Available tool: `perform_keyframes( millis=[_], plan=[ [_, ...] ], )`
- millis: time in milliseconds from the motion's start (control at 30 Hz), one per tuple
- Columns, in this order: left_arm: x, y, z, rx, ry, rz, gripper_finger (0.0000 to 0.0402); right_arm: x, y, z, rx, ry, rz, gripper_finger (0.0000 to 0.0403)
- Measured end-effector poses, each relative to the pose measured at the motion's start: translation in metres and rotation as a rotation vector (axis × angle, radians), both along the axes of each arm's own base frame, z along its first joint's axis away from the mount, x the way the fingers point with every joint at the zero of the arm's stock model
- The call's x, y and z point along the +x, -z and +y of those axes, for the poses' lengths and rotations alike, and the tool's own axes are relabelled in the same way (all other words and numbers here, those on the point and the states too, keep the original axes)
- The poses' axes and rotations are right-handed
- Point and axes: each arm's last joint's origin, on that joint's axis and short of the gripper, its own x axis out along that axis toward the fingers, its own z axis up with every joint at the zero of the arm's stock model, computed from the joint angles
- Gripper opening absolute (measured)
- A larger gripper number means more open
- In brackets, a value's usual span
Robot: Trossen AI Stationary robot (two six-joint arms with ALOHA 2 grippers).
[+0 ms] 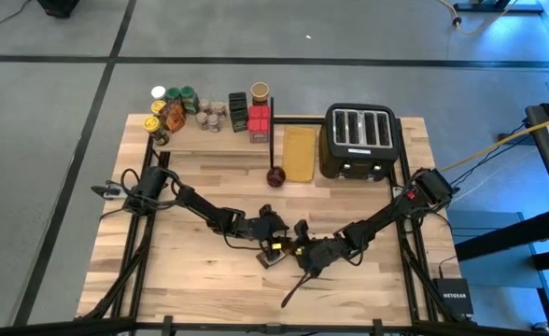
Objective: Shelf spices
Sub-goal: Put the orange seasoning bag aligned with the other orange seasoning bag on the shelf
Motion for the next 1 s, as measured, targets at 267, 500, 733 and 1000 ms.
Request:
perform_keyframes(
  millis=[267,500,733,1000],
  plan=[
    [-0.009,-0.027,-0.006,0.116,0.039,0.038,0.0169,0.000,-0.001,0.001,0.200,0.132,-0.004,0.0035],
    [-0.051,-0.101,-0.005,0.241,-0.015,0.151,0.0169,-0.002,0.000,-0.002,0.300,0.232,-0.019,0.0036],
    [-0.089,-0.149,-0.017,0.212,0.057,0.141,0.0169,0.007,-0.006,-0.013,0.544,0.308,-0.111,0.0035],
    [-0.107,-0.149,-0.039,0.195,0.125,0.175,0.0169,0.013,-0.015,-0.013,0.642,0.321,-0.211,0.0035]
  ],
)
